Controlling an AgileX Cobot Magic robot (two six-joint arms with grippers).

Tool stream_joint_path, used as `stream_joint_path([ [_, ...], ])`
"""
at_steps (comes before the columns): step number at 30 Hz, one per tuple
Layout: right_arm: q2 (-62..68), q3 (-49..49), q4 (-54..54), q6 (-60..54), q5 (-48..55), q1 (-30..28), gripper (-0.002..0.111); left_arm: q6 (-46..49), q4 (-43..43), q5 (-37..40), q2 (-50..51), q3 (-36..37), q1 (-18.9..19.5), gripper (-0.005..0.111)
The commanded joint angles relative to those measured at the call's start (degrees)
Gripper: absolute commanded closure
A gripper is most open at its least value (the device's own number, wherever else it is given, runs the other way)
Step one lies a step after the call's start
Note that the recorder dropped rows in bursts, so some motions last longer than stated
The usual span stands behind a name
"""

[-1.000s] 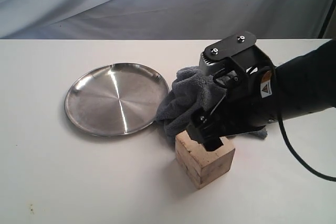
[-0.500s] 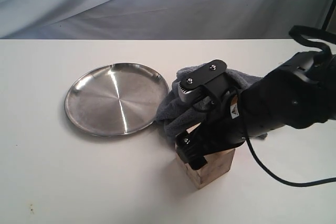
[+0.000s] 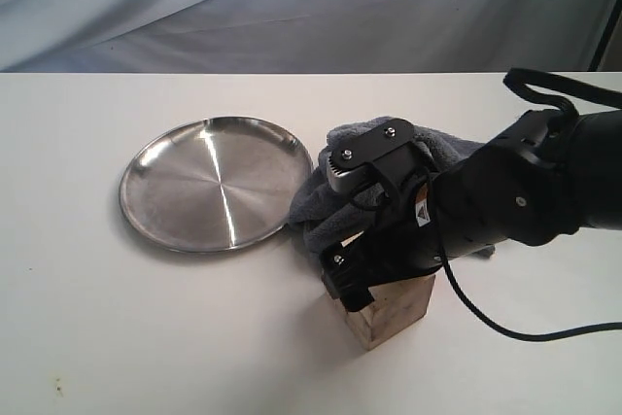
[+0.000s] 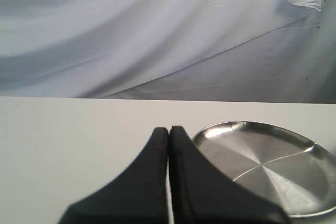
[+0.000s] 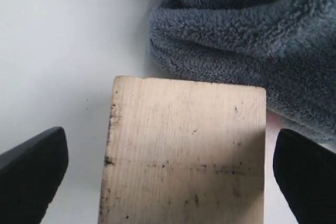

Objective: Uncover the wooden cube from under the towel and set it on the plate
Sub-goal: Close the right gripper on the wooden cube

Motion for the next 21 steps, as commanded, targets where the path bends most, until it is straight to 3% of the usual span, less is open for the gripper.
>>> stream_joint_path([
  [1, -0.09, -0.08, -1.49, 2.63, -0.7, 0.16, 0.011, -0.16, 0.04, -0.12, -0.09, 0.25, -0.05, 0.105],
  [21, -0.09, -0.08, -4.43, 4.95, 2.83, 0.16, 0.011, -0.16, 0.04, -0.12, -0.09, 0.25, -0.05, 0.105],
])
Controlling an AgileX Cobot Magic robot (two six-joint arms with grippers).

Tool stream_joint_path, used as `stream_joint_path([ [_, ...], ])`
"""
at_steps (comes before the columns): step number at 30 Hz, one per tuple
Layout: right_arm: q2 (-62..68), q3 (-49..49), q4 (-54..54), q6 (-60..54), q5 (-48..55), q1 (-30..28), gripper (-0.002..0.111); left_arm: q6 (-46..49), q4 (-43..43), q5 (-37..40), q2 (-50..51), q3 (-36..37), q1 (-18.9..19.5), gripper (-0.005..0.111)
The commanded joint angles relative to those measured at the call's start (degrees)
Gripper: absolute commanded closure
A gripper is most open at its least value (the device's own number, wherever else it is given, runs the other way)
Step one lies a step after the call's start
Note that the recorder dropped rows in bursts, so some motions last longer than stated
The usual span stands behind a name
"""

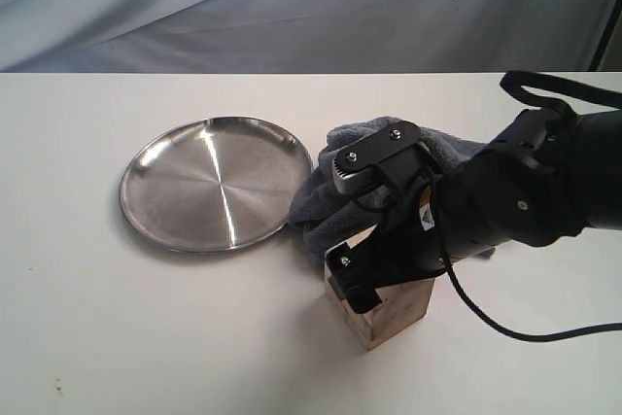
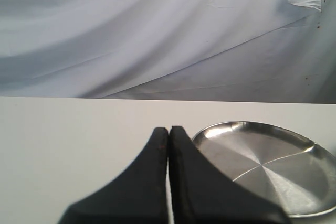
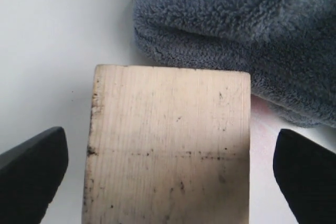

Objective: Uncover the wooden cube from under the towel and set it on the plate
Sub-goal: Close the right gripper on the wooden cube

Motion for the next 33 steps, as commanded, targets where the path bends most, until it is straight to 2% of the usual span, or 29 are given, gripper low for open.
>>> stream_joint_path([
  [1, 0.0, -0.08, -0.56, 0.42, 1.1, 0.16, 0.011, -0.16, 0.04, -0.12, -0.09, 0.25, -0.05, 0.105],
  [24, 5.23, -0.08, -0.41, 0.42, -0.83, 0.28, 0.011, -0.16, 0.04, -0.12, -0.09, 0.25, -0.05, 0.105],
  [33, 5.23, -0.08, 0.26, 0.42, -0.83, 0.82, 0.02, -0.16, 0.04, -0.12, -0.09, 0.25, -0.05, 0.105],
])
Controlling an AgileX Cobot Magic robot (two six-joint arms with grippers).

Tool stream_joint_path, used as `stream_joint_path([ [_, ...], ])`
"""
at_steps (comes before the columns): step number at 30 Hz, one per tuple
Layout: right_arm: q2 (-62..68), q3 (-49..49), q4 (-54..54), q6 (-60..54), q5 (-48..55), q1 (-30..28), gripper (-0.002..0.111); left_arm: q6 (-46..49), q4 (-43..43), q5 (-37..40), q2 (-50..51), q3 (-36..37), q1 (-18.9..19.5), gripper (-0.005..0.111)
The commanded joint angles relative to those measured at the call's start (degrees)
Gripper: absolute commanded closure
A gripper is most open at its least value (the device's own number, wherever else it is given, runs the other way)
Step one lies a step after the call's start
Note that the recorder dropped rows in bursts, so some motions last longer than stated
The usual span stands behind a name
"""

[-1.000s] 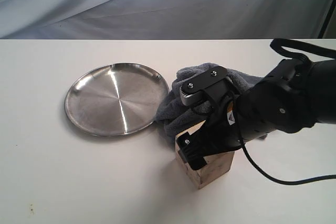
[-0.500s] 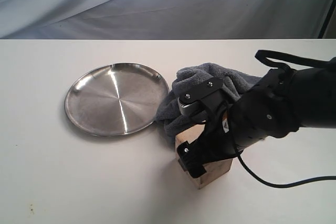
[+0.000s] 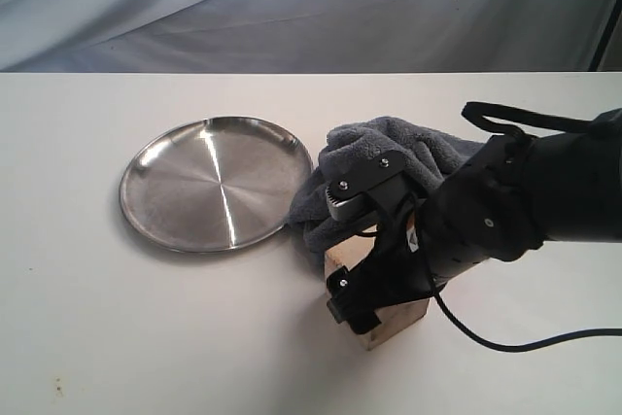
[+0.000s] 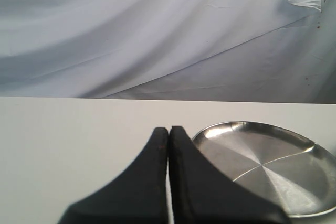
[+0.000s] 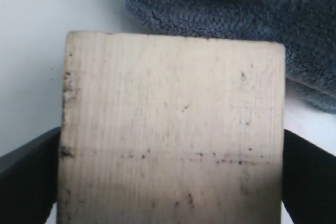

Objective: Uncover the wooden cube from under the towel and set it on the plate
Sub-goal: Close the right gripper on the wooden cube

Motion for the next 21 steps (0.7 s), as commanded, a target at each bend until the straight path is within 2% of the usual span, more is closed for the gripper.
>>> stream_joint_path([
  [1, -0.04, -0.08, 0.31, 0.28, -0.5, 0.44, 0.021, -0.16, 0.04, -0.12, -0.09, 0.25, -0.05, 0.105],
  [14, -0.04, -0.08, 1.43, 0.28, -0.22, 0.44, 0.037, -0.16, 0.04, -0.12, -0.09, 0.25, -0.05, 0.105],
  [21, -2.53, -0.08, 2.06, 0.28, 0.79, 1.08, 0.04, -0.16, 0.04, -0.12, -0.09, 0.25, -0.05, 0.105],
])
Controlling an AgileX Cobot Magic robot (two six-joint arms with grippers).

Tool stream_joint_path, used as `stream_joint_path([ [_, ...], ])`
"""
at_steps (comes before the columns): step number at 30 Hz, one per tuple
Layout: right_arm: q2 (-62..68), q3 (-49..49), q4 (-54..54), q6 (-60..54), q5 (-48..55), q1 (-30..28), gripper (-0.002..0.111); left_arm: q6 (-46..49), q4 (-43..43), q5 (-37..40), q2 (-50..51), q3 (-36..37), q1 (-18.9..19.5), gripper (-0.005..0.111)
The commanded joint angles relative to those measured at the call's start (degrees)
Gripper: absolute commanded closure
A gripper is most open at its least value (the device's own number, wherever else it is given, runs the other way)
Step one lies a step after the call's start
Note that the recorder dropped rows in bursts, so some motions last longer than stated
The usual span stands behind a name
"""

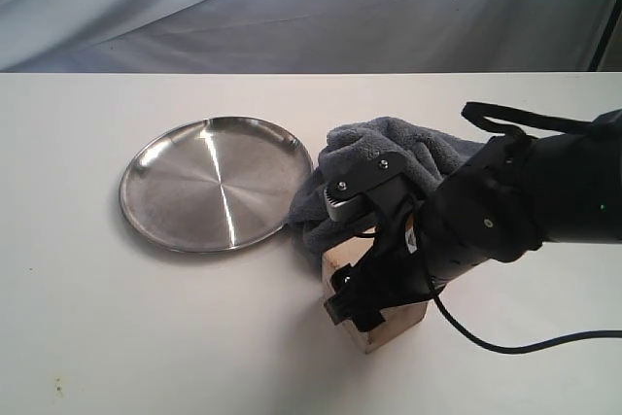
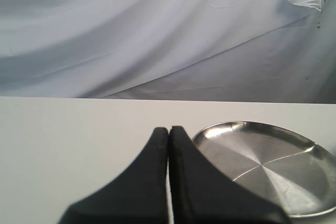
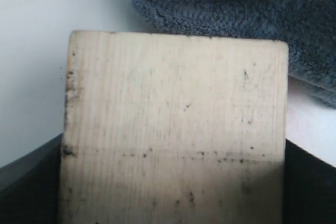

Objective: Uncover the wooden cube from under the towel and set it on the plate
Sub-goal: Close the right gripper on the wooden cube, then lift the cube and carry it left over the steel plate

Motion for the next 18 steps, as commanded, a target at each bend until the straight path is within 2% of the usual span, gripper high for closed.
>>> stream_joint_path([
  [1, -3.17, -0.08, 0.9, 0.28, 0.67, 0.7, 0.04, -0.16, 0.04, -0.12, -0.09, 0.25, -0.05, 0.105],
  [5, -6.31, -0.08, 2.21, 0.28, 1.1, 0.77, 0.04, -0.16, 0.04, -0.12, -0.09, 0.25, -0.05, 0.105],
  [12, -9.26, -0.44, 3.49, 0.28, 0.47, 4.77, 0.04, -0.16, 0.04, -0.12, -0.09, 0.25, -0.05, 0.105],
  [18, -9.26, -0.44, 5.19, 0.28, -8.61, 9.45, 0.04, -0.16, 0.04, -0.12, -0.09, 0.25, -0.05, 0.105],
])
